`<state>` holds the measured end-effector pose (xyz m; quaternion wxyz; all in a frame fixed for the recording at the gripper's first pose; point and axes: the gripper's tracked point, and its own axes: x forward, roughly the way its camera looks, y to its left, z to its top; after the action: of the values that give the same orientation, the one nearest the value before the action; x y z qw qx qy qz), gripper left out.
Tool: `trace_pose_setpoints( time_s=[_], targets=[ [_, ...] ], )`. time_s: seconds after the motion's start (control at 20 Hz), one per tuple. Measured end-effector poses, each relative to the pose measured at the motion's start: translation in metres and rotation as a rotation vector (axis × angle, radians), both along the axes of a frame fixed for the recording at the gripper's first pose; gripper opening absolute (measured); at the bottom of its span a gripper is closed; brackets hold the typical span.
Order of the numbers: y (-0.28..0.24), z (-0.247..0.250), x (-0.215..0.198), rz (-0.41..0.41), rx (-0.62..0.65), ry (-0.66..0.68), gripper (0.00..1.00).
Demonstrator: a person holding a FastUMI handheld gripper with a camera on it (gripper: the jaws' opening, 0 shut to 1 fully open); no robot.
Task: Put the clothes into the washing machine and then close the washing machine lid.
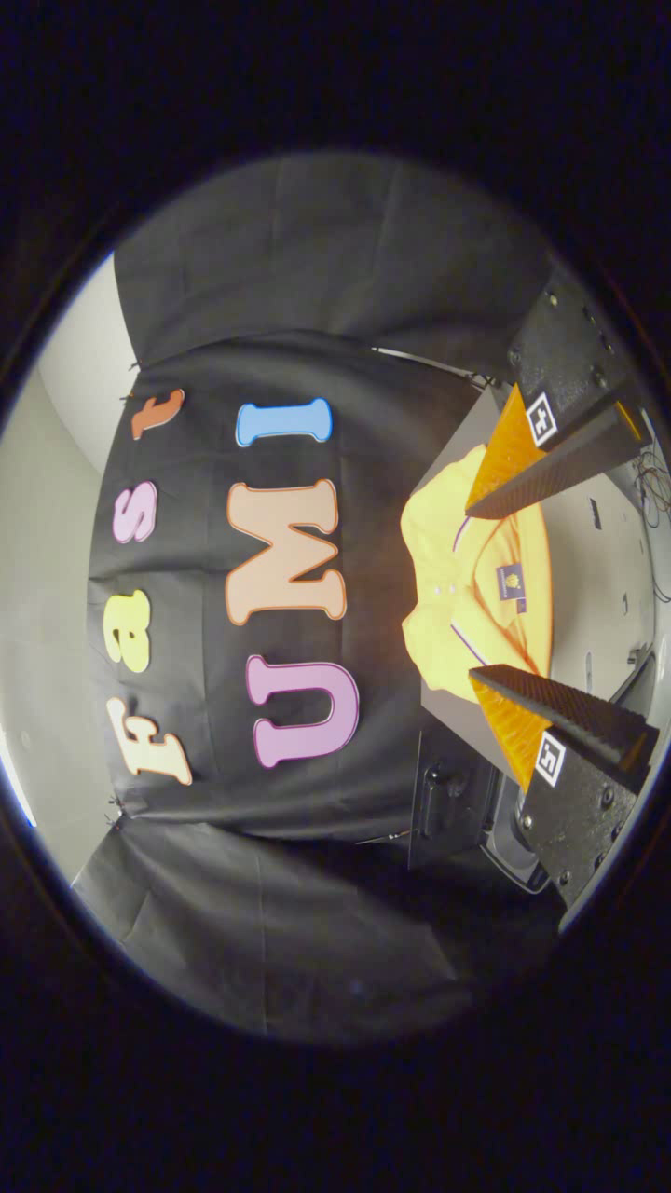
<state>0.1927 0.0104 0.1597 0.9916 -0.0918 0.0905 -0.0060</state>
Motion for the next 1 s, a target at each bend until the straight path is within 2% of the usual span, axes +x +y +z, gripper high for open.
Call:
trace_pose_setpoints(
  time_s=[0.15, 0.4, 0.6, 0.7, 0.85, 0.9, 1.0],
  targets=[
    [-0.006, -0.01, 0.044, -0.015, -0.006, 0.023, 0.95],
    [-0.029, -0.039, 0.11, -0.11, 0.026, 0.117, 0.95],
    [-0.02, -0.063, 0.143, -0.126, 0.174, 0.199, 0.96],
    [-0.022, -0.082, 0.146, -0.143, 0.148, 0.258, 0.96],
    [-0.025, -0.106, 0.144, -0.145, 0.001, 0.34, 0.96],
    [-0.028, -0.106, 0.147, -0.136, -0.067, 0.323, 0.94],
    [-0.018, -0.109, 0.148, -0.092, -0.064, 0.319, 0.69]
  ],
)
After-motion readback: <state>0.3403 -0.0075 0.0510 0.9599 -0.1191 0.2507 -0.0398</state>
